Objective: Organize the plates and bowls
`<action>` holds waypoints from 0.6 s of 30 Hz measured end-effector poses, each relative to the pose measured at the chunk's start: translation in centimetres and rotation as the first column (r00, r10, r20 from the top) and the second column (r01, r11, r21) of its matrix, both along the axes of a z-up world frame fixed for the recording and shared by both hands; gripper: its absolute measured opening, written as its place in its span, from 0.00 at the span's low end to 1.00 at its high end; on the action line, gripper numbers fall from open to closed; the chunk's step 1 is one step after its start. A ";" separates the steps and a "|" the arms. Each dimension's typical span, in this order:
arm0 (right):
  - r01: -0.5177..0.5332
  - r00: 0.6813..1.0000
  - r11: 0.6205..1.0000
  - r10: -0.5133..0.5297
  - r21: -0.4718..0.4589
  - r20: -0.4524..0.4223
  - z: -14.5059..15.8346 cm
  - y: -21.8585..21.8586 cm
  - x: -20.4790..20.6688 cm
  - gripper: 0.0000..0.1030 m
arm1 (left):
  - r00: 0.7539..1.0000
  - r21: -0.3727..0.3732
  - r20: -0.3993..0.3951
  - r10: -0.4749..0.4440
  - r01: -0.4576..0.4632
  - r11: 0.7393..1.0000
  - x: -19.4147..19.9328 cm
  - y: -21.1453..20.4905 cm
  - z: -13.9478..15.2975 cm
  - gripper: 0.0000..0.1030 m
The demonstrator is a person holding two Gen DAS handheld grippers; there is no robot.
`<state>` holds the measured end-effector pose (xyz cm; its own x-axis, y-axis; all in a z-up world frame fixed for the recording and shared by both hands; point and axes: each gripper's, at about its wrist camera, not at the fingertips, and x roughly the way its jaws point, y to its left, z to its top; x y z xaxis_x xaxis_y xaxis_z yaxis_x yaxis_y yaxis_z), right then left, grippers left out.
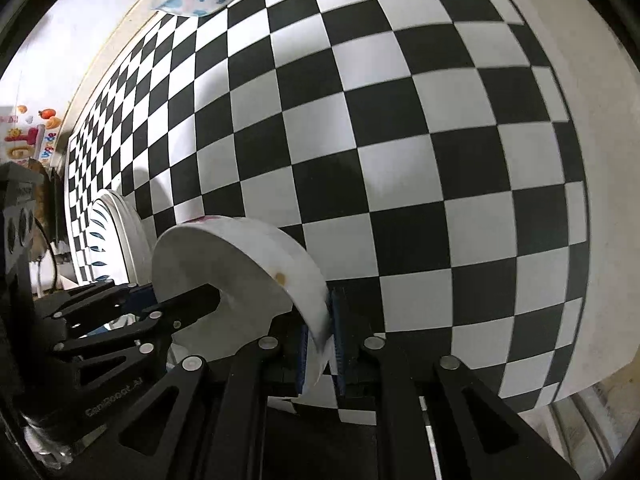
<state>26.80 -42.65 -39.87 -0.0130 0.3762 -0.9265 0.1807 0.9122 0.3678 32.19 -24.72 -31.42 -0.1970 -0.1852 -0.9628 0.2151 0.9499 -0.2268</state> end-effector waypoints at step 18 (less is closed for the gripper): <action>0.186 0.953 0.981 -0.193 0.055 0.234 7.1 -10.4 15.3 0.26 | 0.981 -0.154 0.119 0.154 -0.135 0.979 16.6 -3.6 6.5 0.25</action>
